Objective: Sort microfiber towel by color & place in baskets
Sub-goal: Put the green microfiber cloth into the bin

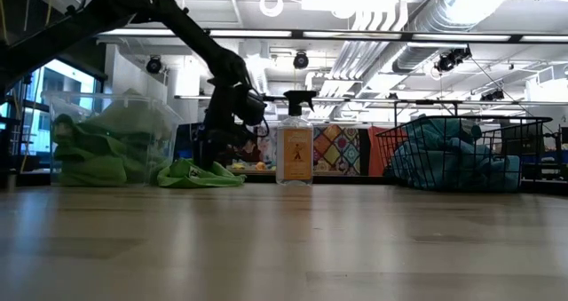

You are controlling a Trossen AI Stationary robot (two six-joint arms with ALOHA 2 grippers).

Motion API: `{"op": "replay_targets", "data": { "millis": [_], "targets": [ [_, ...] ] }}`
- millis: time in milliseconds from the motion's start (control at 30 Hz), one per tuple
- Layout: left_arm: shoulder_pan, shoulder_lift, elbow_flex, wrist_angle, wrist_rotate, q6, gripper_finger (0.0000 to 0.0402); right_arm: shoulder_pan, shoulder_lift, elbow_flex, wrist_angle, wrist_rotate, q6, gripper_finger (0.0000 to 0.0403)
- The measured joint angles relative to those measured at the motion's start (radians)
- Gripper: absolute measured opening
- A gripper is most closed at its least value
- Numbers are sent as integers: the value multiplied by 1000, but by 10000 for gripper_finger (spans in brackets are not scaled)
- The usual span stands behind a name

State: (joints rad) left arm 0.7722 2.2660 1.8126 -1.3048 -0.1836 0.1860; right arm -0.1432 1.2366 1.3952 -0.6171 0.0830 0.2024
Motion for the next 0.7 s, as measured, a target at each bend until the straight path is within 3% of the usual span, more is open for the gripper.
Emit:
{"op": "replay_targets", "data": {
  "millis": [567,700],
  "targets": [
    [-3,50,1,1,26,-17,226,0,0,0,-1,0,7,307],
    [-4,50,1,-2,32,-1,188,0,0,0,-3,0,7,307]
  ]
}}
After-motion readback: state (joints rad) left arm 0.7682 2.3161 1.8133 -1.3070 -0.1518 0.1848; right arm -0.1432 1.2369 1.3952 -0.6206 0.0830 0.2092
